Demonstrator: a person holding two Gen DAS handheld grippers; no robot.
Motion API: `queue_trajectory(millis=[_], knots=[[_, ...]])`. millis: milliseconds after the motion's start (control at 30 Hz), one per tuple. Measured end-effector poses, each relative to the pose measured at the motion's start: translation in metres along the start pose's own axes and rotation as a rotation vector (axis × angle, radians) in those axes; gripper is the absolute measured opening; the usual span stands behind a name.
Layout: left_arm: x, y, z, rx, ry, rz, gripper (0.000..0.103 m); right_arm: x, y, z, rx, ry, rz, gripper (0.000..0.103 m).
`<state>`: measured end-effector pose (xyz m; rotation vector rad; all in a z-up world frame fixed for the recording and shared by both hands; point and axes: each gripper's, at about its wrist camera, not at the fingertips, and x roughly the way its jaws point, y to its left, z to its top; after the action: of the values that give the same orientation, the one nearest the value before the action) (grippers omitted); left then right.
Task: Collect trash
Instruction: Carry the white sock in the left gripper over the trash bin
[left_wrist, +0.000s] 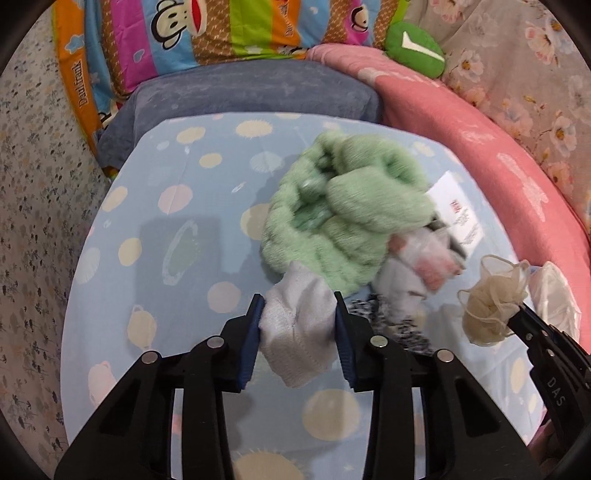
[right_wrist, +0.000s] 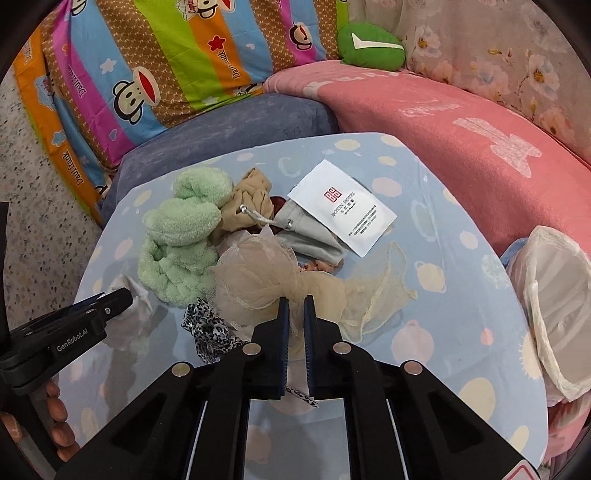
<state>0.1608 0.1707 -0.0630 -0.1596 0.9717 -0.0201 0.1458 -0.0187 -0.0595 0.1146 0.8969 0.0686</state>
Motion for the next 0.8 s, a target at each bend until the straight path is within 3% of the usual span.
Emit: queue_trajectory(millis=[367,800], knots=[[-0.057,-0.082,0.006,0.126,-0.094,-0.109,0.035,-0.055,-0.041,0.009,0.071,-0.088,-0.043,0.007],[-0.080,-0.207,-0.009,0.306,-0.121,-0.236,0.035,-0.111,-0.137,-0.008,0.232,-0.171,-0.144,0.007]])
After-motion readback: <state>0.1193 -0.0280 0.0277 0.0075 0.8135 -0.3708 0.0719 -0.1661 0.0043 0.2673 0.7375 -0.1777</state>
